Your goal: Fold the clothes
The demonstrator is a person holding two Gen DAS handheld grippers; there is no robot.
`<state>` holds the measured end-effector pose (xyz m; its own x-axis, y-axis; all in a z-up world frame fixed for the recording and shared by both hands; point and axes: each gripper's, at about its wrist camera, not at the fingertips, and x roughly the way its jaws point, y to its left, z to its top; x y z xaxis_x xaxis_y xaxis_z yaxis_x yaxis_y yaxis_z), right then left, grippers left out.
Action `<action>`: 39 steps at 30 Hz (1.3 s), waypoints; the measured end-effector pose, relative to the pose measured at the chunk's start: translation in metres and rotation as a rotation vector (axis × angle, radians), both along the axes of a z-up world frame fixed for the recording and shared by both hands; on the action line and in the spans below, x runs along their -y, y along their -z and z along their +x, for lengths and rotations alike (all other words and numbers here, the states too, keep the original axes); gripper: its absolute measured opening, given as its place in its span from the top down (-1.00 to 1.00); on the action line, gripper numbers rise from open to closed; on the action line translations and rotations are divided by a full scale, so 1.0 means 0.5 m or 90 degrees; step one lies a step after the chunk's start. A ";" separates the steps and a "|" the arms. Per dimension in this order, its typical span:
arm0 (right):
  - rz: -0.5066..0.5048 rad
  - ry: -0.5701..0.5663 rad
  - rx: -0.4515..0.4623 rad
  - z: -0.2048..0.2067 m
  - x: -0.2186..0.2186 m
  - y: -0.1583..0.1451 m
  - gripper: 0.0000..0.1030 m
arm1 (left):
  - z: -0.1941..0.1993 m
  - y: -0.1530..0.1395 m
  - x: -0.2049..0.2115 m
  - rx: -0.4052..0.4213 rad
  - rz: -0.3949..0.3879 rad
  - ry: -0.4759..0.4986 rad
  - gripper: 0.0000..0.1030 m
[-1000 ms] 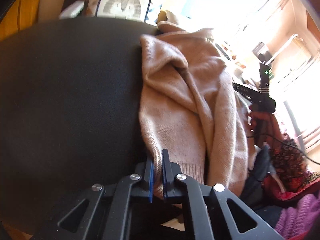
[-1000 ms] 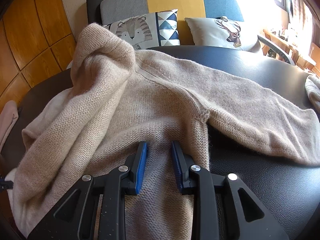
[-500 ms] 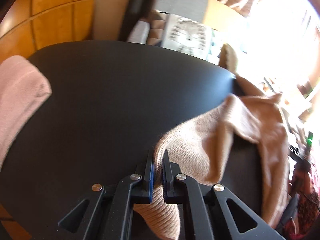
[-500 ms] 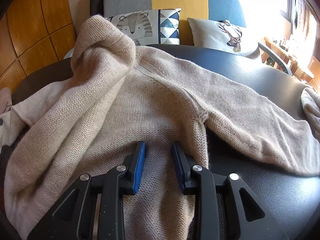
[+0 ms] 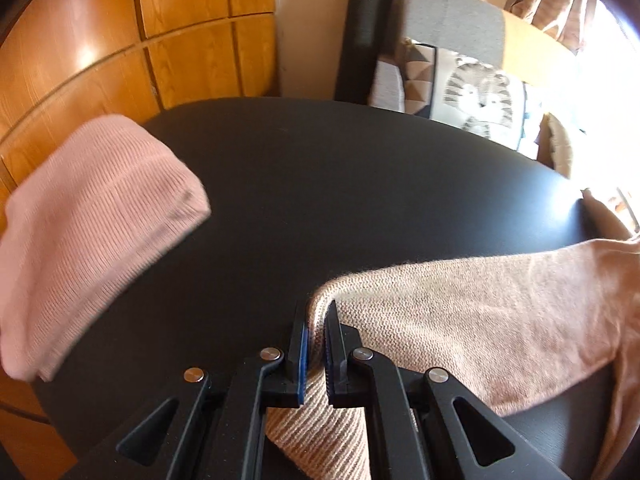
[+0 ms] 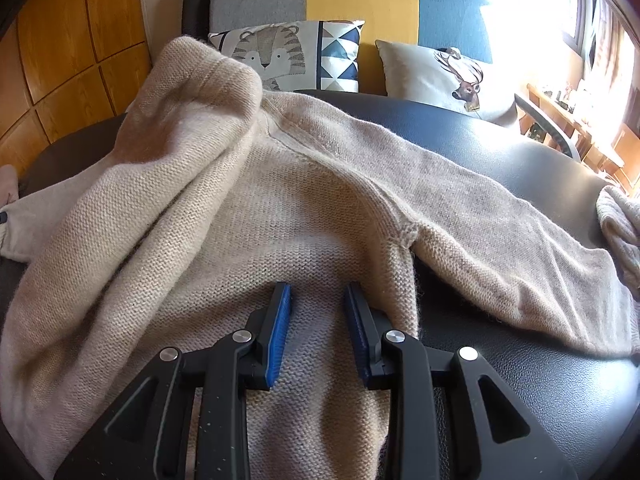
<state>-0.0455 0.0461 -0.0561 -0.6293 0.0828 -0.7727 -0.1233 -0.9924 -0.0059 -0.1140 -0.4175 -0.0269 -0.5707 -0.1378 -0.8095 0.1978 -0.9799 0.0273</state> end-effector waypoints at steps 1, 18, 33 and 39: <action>0.000 0.000 0.000 0.000 0.000 0.000 0.40 | -0.009 -0.003 0.011 0.002 -0.014 -0.007 0.90; 0.013 -0.001 -0.004 0.000 -0.002 0.005 0.40 | -0.074 0.031 0.198 0.094 -0.190 -0.181 0.89; -0.104 0.011 -0.029 0.013 -0.053 -0.040 0.34 | 0.059 -0.128 0.054 -0.134 -0.078 -0.150 0.80; -0.115 0.013 -0.016 0.056 -0.070 -0.066 0.19 | 0.040 -0.120 -0.124 -0.101 -0.022 0.050 0.79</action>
